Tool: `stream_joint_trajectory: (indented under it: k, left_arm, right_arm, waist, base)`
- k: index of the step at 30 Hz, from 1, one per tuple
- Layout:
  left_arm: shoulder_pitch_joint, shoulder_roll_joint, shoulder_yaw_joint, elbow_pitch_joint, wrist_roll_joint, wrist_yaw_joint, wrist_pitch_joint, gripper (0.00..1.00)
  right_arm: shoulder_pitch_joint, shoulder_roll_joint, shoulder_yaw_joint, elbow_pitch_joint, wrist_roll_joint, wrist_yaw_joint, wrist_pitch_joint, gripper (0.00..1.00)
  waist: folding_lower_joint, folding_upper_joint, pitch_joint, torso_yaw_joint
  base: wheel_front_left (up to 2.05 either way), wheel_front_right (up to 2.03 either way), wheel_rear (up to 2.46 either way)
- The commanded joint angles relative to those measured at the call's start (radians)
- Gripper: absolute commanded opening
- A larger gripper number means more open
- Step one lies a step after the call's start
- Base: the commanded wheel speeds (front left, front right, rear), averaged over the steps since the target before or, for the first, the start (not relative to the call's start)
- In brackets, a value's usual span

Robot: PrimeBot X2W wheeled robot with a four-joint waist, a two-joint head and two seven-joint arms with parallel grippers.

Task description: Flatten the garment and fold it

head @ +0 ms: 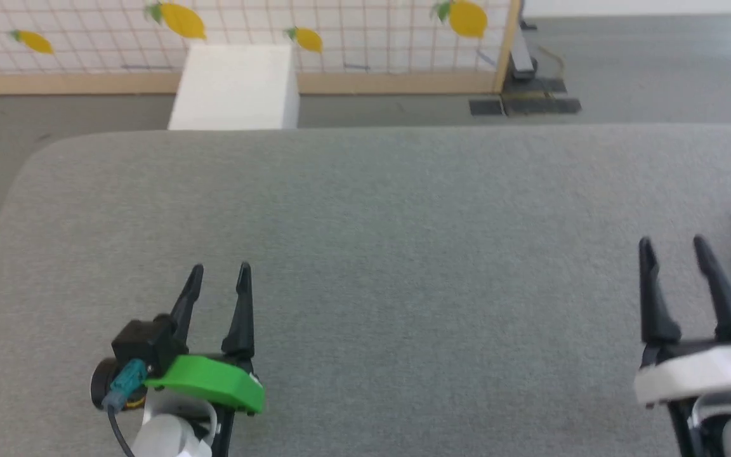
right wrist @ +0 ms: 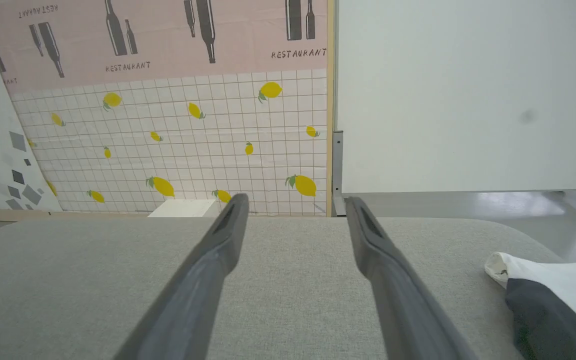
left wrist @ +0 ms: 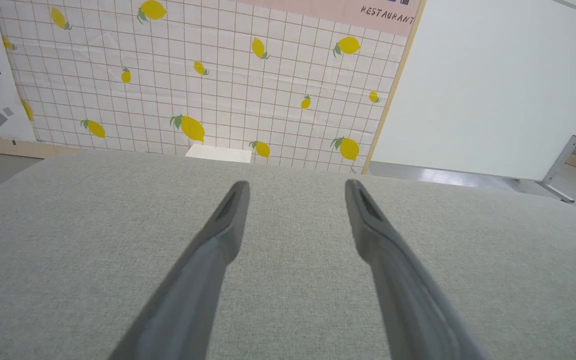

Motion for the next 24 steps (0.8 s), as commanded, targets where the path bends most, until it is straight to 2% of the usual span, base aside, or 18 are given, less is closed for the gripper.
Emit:
stream_joint_trajectory:
  k: [1,14,24]
  left_arm:
    - [0.023,-0.005,0.002,0.003,-0.013,0.0,-0.005,1.0]
    - [0.124,-0.012,0.021,-0.014,-0.014,0.01,-0.005,1.0]
    - [0.155,-0.013,0.014,-0.023,-0.021,0.026,-0.005,1.0]
  right_arm:
    - [0.03,0.012,0.006,-0.006,-0.015,-0.002,-0.012,1.0]
    - [0.159,0.052,0.029,0.015,-0.06,-0.002,-0.039,1.0]
    - [0.178,0.053,0.049,0.036,-0.015,-0.002,-0.042,1.0]
  waist:
    - [0.0001,0.0,-0.052,0.046]
    - [0.0001,0.0,-0.107,0.063]
    - [0.0001,0.0,-0.112,0.062]
  base:
    - [0.0,0.0,0.0]
    - [0.0,0.0,0.0]
    - [0.0,0.0,0.0]
